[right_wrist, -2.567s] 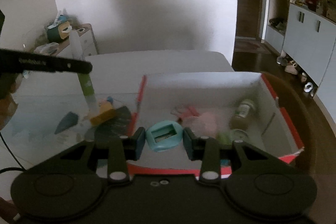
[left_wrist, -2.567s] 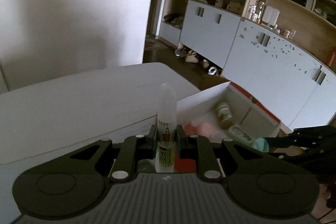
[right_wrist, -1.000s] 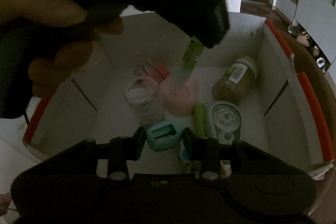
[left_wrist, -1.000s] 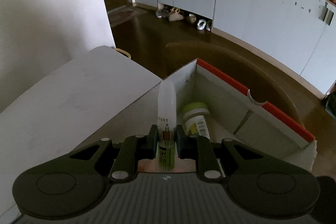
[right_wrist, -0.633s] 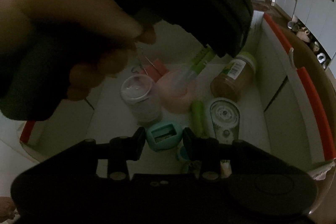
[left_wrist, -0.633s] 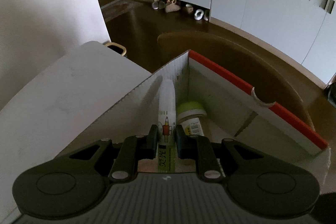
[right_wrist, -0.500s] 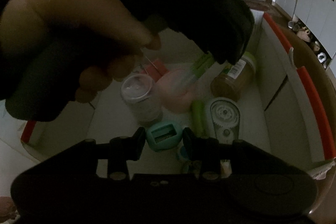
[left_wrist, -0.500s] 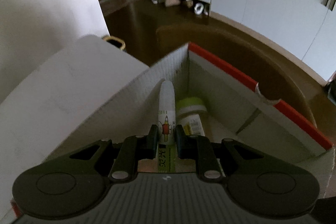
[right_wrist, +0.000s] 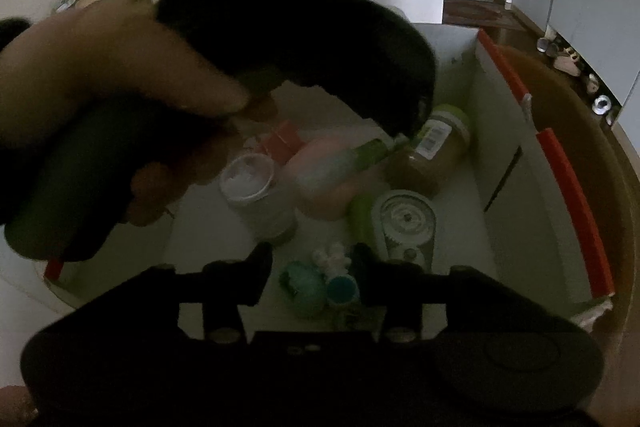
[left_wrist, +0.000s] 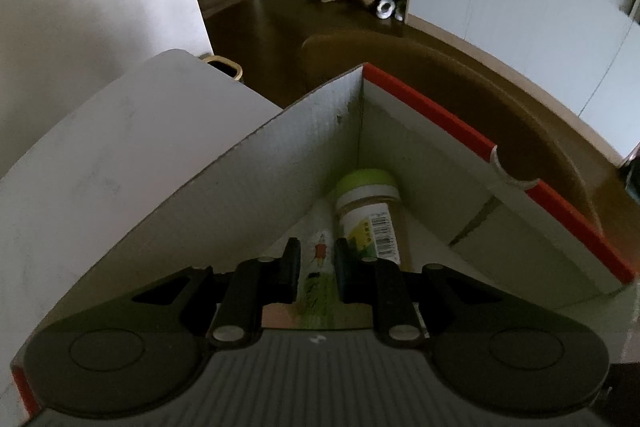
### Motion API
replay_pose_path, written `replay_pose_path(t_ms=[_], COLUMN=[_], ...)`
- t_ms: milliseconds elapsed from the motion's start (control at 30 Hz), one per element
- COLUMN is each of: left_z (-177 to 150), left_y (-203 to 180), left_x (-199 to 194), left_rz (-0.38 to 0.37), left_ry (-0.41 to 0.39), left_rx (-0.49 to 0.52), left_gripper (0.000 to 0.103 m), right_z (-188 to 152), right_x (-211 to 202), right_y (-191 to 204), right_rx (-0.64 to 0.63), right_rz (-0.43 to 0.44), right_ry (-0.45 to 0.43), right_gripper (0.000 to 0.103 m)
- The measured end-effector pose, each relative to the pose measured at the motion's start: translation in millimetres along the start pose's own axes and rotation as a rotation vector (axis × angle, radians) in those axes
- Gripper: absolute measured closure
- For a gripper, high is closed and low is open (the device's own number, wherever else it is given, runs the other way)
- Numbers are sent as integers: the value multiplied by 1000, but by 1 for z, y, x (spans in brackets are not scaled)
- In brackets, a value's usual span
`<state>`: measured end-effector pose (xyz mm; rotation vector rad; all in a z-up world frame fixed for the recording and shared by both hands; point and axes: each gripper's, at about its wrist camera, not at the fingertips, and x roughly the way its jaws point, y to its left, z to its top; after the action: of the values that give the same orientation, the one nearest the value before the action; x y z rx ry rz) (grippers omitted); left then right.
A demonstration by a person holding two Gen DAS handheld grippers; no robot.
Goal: Organize rigid objects
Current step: 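Lower both tools into the box and open them to release the items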
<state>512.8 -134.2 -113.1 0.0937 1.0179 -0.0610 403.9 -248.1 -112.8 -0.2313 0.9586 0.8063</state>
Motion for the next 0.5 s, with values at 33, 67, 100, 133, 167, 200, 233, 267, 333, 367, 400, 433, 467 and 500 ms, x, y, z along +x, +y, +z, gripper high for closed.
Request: replay_pose_path(t_ms=[33, 67, 100, 133, 167, 200, 233, 267, 333, 367, 400, 433, 467, 500], left_z=[-1, -3, -4, -5, -6, -8, -11, -13, -16, -18, -19, -19, -20, -22], left_y=[1, 2, 3, 4, 4, 6, 7, 8, 11, 12, 12, 12, 13, 13], left_x=[-3, -6, -8, -11, -14, -18, -21, -24, -30, -35, -37, -40, -43, -48], left_rz=[-1, -4, -7, -10, -14, -19, -22, -28, -37, -41, -46, -51, -54, -57], left_ry=[-4, -8, -11, -14, -19, -24, -29, -35, -46, -53, -61, -70, -80, -88], left_rx=[-6, -13, -19, -26, -32, -41, -49, -58, -75, -80, -82, -82, -82, -82], left_gripper=[85, 85, 85, 85, 85, 85, 85, 85, 85, 85, 85, 85, 85, 85], right_z=[0, -1, -1, -1, -2, -2, -3, -4, -5, -5, -6, -7, -5, -5], right_x=[-2, -6, -7, -11, -13, -14, -16, -18, -22, -25, -25, -27, -28, -30], right_y=[0, -2, -2, -3, -3, -4, -4, -4, -3, -4, -5, -5, -6, -6], right_rx=[5, 8, 11, 12, 13, 15, 14, 13, 9, 9, 10, 12, 14, 16], right_rz=[-1, -3, -3, -4, -6, -7, -6, -6, -8, -9, -11, -12, -12, -11], right_ry=[-4, -7, -9, -11, -14, -16, -18, -20, -23, -26, -29, -33, -36, -40], right_gripper=[54, 54, 53, 53, 52, 51, 50, 49, 48, 48, 48, 46, 46, 45])
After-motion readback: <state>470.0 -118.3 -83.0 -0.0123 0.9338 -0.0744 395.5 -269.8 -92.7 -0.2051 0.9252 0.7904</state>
